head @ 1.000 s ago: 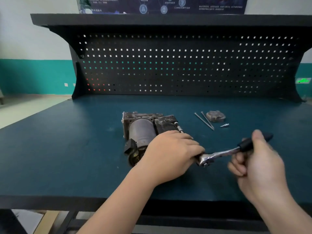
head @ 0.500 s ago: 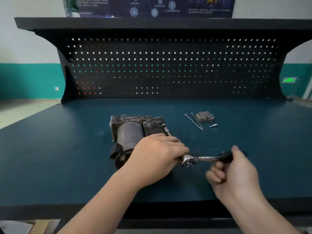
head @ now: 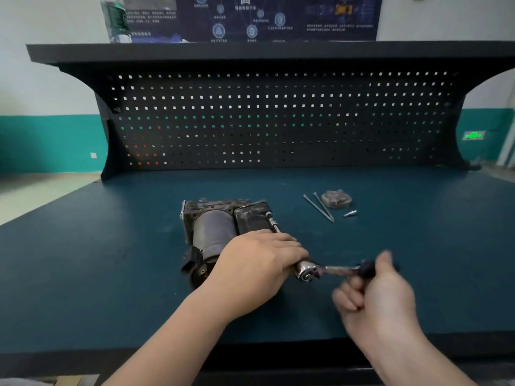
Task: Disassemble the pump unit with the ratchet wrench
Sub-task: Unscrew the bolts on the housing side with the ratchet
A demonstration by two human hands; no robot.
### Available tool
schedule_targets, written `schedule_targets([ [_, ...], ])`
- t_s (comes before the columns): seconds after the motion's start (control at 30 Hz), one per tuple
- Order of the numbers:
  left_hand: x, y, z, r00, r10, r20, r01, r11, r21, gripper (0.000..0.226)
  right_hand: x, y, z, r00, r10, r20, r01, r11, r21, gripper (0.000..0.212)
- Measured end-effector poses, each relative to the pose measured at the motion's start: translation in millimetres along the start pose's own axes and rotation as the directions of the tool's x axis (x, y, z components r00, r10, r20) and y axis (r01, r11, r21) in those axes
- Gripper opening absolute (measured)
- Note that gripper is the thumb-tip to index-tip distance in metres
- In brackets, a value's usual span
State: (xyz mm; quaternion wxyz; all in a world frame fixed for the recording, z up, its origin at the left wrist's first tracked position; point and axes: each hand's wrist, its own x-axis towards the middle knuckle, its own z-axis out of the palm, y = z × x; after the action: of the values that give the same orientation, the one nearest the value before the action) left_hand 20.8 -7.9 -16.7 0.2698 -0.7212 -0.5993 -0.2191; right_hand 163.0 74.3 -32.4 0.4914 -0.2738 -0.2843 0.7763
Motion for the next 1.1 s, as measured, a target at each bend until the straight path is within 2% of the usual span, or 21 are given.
schedule_targets([
  [0.07,1,0,-2,1.000,-0.002,0.026,0.002,1.000,-0.009,0.018,1,0,-6,0.997,0.079,0.001,-0.079,0.997,0.005,0.042],
  [0.13,1,0,-4,0.998,0.003,0.064,-0.004,1.000,0.001,0.020,1,-11,-3,0.987,-0.103,0.124,0.123,0.977,-0.172,0.038],
  [0.17,1,0,-5,0.997,0.005,0.079,-0.005,1.000,0.004,0.022,1,-20,1,0.947,-0.230,0.227,0.292,0.908,-0.301,0.036],
  [0.23,1,-1,-5,0.995,0.011,0.095,-0.010,1.000,-0.010,0.021,-2,-34,14,0.785,-0.370,0.497,0.611,0.593,-0.523,0.034],
  [0.3,0,-1,-2,0.995,0.028,0.091,-0.027,1.000,-0.012,0.017,-4,-38,23,0.631,-0.341,0.697,0.776,0.300,-0.555,0.037],
  [0.37,-1,-2,0,0.995,0.054,0.079,-0.055,0.998,0.011,0.015,-5,-29,24,0.566,-0.392,0.725,0.823,0.215,-0.526,0.035],
  [0.4,-2,-2,1,0.995,0.064,0.076,-0.067,0.997,0.028,0.015,-7,-23,23,0.575,-0.452,0.681,0.814,0.237,-0.530,0.034],
  [0.43,-2,-1,2,0.995,0.072,0.075,-0.075,0.996,0.042,0.015,-8,-17,21,0.626,-0.512,0.588,0.776,0.328,-0.539,0.033],
  [0.5,-1,-1,3,0.997,0.064,0.050,-0.067,0.996,0.054,0.015,-5,-9,15,0.827,-0.495,0.268,0.562,0.701,-0.439,0.031],
  [0.53,0,-1,3,0.998,0.047,0.031,-0.048,0.998,0.041,0.014,-1,-7,11,0.924,-0.367,0.105,0.381,0.870,-0.312,0.034],
  [0.57,1,-1,2,0.999,0.030,0.015,-0.031,0.999,0.022,0.013,3,-5,8,0.980,-0.201,-0.001,0.197,0.963,-0.185,0.038],
  [0.63,2,0,2,1.000,0.016,0.010,-0.016,1.000,0.017,0.011,9,-5,2,0.998,-0.035,-0.043,0.032,0.996,-0.082,0.040],
  [0.7,2,1,1,1.000,0.003,0.031,-0.003,1.000,0.009,0.011,8,-9,2,0.979,-0.185,0.087,0.200,0.958,-0.207,0.037],
  [0.77,3,0,-2,0.998,-0.006,0.061,0.007,1.000,-0.018,0.016,4,-22,10,0.817,-0.438,0.375,0.571,0.705,-0.421,0.032],
  [0.83,2,-1,-2,0.996,0.031,0.087,-0.028,0.999,-0.030,0.015,-1,-31,18,0.601,-0.402,0.691,0.798,0.358,-0.485,0.031],
  [0.9,1,-1,-1,0.994,0.057,0.092,-0.055,0.998,-0.025,0.015,-2,-31,23,0.509,-0.356,0.784,0.861,0.225,-0.457,0.031],
  [0.93,0,-1,0,0.994,0.060,0.088,-0.058,0.998,-0.016,0.015,-2,-27,23,0.525,-0.403,0.750,0.851,0.237,-0.469,0.032],
  [0.97,0,-1,1,0.995,0.059,0.081,-0.058,0.998,-0.008,0.015,-4,-23,22,0.595,-0.457,0.661,0.804,0.331,-0.494,0.033],
  [1.03,0,0,1,0.997,0.044,0.057,-0.044,0.999,-0.010,0.015,-3,-14,16,0.821,-0.466,0.332,0.571,0.689,-0.446,0.033],
  [1.07,1,0,1,0.999,0.027,0.046,-0.027,0.999,-0.020,0.016,-1,-10,11,0.922,-0.360,0.146,0.388,0.859,-0.333,0.036],
  [1.1,1,0,1,0.999,0.009,0.038,-0.008,0.999,-0.031,0.017,3,-5,7,0.981,-0.194,0.011,0.192,0.959,-0.209,0.039],
])
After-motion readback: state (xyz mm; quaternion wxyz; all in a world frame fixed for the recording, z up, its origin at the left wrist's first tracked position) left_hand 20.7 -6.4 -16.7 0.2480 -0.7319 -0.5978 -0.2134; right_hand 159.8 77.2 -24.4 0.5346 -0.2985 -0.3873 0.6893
